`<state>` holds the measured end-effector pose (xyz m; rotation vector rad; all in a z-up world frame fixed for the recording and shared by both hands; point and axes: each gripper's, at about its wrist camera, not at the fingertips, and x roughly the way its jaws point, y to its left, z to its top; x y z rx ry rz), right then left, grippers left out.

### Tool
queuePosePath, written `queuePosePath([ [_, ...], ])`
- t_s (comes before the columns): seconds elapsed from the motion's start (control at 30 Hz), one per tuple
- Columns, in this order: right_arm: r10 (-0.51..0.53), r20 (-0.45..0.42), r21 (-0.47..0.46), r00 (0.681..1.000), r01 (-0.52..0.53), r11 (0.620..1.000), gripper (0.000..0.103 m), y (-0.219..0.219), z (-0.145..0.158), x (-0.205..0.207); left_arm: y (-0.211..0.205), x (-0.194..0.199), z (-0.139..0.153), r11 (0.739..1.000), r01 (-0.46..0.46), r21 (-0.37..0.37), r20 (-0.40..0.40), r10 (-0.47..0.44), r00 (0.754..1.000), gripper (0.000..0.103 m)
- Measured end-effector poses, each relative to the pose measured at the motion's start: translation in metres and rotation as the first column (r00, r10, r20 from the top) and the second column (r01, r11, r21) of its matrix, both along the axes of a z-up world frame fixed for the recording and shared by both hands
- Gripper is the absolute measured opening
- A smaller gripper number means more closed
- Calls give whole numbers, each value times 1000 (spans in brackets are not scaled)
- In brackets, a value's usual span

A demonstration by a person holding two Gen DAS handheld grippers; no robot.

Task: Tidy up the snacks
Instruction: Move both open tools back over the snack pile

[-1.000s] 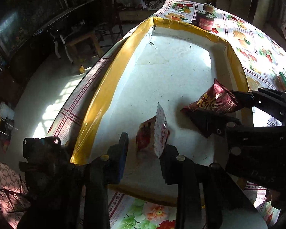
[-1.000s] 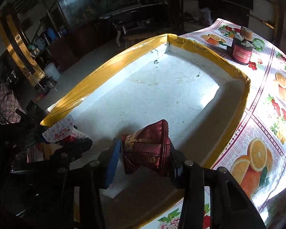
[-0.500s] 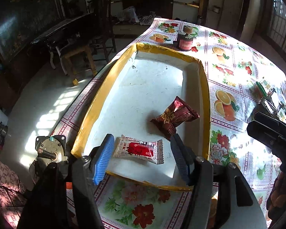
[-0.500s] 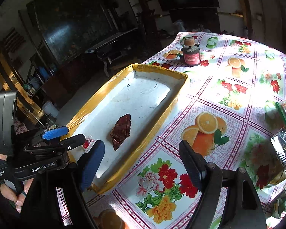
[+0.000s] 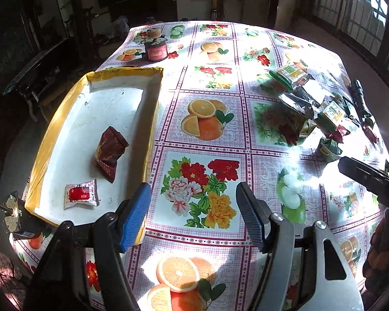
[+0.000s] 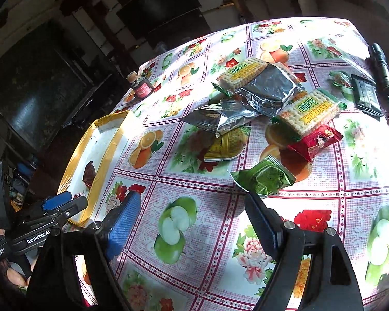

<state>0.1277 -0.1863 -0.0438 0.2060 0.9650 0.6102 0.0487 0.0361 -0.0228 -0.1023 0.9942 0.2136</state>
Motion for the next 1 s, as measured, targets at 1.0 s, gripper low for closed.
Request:
queuePosePath([
  [1.0,-22,89,-100,996,31,994,82,-47,-14,-12,-70,61,6,994,103,-20,-12,-103,995,74],
])
